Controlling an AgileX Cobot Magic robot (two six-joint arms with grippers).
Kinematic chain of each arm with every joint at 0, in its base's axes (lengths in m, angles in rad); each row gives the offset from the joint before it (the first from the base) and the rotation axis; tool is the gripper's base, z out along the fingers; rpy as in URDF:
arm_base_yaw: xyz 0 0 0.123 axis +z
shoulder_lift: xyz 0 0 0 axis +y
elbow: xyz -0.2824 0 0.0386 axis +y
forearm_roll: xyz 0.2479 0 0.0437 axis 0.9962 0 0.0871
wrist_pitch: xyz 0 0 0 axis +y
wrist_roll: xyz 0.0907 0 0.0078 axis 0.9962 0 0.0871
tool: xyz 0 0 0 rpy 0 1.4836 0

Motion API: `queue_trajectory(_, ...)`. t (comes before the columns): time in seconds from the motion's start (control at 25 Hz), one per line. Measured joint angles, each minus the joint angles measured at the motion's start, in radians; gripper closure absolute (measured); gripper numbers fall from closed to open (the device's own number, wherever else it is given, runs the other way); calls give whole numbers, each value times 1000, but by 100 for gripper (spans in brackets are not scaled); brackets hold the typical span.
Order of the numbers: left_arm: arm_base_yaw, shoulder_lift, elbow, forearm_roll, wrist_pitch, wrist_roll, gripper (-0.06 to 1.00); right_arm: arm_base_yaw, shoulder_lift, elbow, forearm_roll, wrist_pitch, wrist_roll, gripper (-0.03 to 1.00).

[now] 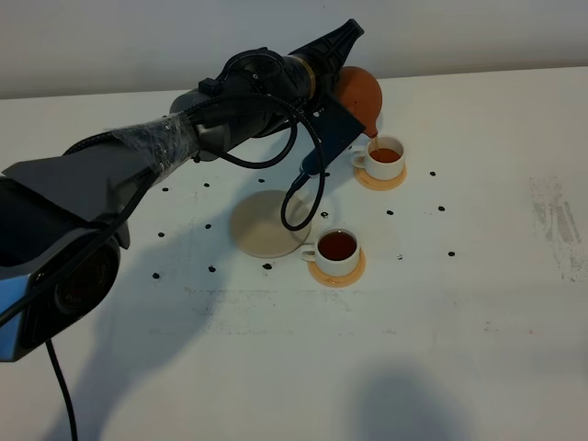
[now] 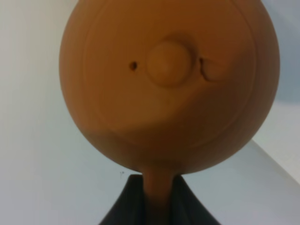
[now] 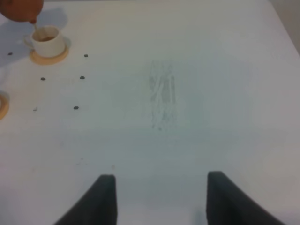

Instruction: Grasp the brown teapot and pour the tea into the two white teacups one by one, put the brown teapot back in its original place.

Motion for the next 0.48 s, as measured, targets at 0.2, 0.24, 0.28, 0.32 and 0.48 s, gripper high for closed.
queue_trajectory(0.2,-1,0,0,17,-21,0,84,0,0,0,0,0,0,52)
queue_trajectory(0.24,-1,0,0,22,-24,0,84,0,0,0,0,0,0,52)
queue_trajectory(0.28,-1,0,0,26,-26,0,84,0,0,0,0,0,0,52)
queue_trajectory(0.32,-1,0,0,29,-29,1,84,0,0,0,0,0,0,52)
queue_trajectory(0.48,-1,0,0,36,-46,17,84,0,0,0,0,0,0,52)
